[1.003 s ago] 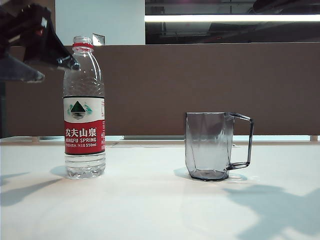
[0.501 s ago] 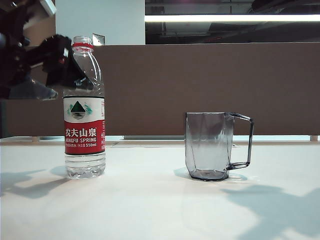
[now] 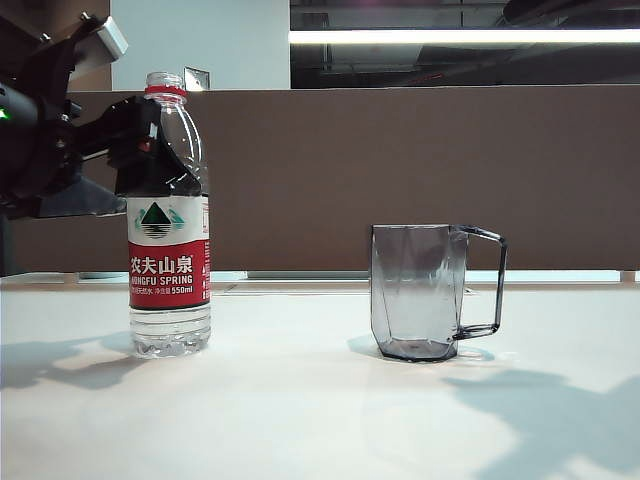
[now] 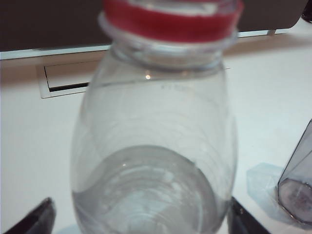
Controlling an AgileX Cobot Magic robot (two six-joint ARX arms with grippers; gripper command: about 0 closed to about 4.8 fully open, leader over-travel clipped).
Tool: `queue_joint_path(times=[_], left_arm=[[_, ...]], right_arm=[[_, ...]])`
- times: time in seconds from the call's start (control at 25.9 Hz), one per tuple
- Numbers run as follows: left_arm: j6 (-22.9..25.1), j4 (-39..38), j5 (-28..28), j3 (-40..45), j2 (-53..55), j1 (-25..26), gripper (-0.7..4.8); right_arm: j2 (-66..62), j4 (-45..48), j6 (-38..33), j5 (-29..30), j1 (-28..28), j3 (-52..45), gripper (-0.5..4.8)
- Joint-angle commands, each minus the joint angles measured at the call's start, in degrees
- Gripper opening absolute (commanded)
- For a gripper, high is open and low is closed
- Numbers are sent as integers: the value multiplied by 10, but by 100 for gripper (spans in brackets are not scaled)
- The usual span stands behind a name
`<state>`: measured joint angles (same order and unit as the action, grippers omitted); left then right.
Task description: Pick up the mineral water bottle with the left hand on the table and pour water into the mug until it's half full.
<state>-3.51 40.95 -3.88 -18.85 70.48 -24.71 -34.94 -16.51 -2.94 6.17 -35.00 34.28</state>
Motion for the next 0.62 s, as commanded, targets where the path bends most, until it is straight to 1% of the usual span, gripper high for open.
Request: queue_joint_path(times=[0.04, 0.42, 0.54, 0.62], left_arm=[[-2, 35, 0, -3, 17, 0, 479], [-4, 104, 0, -3, 80, -4, 479], [-4, 132, 0, -3, 103, -4, 479], [-4, 136, 0, -3, 109, -4, 479]], right_arm=[[1, 9, 2, 2, 0, 3, -9], [1, 8, 2, 2, 0, 3, -9], [0, -5, 2, 2, 0, 3, -8], [0, -13, 2, 2, 0, 3, -8]])
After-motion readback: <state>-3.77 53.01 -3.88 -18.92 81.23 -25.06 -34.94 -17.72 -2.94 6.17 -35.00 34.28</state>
